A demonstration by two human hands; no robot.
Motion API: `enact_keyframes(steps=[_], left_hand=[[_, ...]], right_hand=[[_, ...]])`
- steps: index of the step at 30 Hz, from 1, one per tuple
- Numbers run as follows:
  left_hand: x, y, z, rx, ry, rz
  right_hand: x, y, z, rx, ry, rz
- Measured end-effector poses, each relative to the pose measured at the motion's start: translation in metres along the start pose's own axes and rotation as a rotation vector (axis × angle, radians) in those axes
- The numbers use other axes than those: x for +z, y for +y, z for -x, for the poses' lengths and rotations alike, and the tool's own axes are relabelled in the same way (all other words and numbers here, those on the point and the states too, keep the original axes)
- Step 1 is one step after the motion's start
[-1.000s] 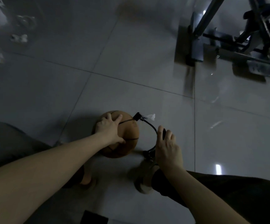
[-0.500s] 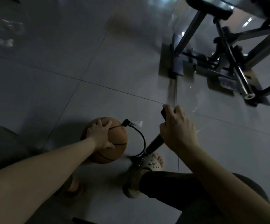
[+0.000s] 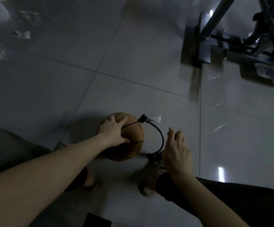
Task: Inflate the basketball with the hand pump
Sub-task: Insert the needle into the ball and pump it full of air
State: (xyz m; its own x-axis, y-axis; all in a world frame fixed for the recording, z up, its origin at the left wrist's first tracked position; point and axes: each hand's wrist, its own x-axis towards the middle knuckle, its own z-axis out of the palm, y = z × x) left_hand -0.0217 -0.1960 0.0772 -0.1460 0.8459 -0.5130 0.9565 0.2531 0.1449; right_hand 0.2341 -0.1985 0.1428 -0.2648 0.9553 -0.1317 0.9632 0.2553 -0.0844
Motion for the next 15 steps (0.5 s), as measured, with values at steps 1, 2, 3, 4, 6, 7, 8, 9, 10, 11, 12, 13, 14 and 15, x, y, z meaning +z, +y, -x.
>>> enact_keyframes(steps=[1, 2, 3, 4, 6, 7, 8, 9, 10, 11, 12, 13, 14, 15], left_hand=[[0.000, 0.001, -0.001, 0.000, -0.003, -0.005], [0.000, 0.002, -0.002, 0.001, -0.009, -0.007], [0.001, 0.003, -0.004, 0.000, -0.015, -0.007], [0.002, 0.003, -0.004, -0.003, -0.020, -0.008], [0.004, 0.002, -0.006, -0.007, -0.022, -0.014], [0.005, 0.002, -0.006, -0.006, -0.019, -0.019], [0.006, 0.002, -0.007, -0.004, -0.017, -0.023], [0.007, 0.003, -0.007, -0.003, -0.018, -0.023], [0.008, 0.004, -0.006, -0.005, -0.020, -0.020], [0.009, 0.006, -0.005, -0.010, -0.021, -0.019], [0.009, 0.009, -0.004, -0.016, -0.021, -0.019], [0.009, 0.011, -0.003, -0.022, -0.025, -0.020], [0.008, 0.014, -0.003, -0.028, -0.028, -0.020], [0.007, 0.016, -0.002, -0.036, -0.027, -0.020]], right_hand=[[0.006, 0.000, -0.001, 0.004, -0.018, -0.014], [0.011, -0.001, -0.003, 0.006, -0.031, -0.025], [0.016, -0.002, -0.005, 0.002, -0.037, -0.025], [0.019, -0.002, -0.006, -0.007, -0.035, -0.019], [0.023, -0.003, -0.010, -0.026, -0.026, -0.019], [0.023, -0.002, -0.009, -0.030, -0.026, -0.029], [0.023, -0.002, -0.009, -0.031, -0.032, -0.045], [0.022, -0.001, -0.008, -0.030, -0.048, -0.062], [0.019, 0.000, -0.007, -0.031, -0.068, -0.076], [0.016, 0.002, -0.006, -0.039, -0.078, -0.082], [0.009, 0.003, -0.007, -0.047, -0.072, -0.085], [0.000, 0.004, -0.009, -0.051, -0.050, -0.092], [-0.012, 0.005, -0.011, -0.057, -0.016, -0.097], [-0.026, 0.006, -0.014, -0.070, 0.022, -0.090]])
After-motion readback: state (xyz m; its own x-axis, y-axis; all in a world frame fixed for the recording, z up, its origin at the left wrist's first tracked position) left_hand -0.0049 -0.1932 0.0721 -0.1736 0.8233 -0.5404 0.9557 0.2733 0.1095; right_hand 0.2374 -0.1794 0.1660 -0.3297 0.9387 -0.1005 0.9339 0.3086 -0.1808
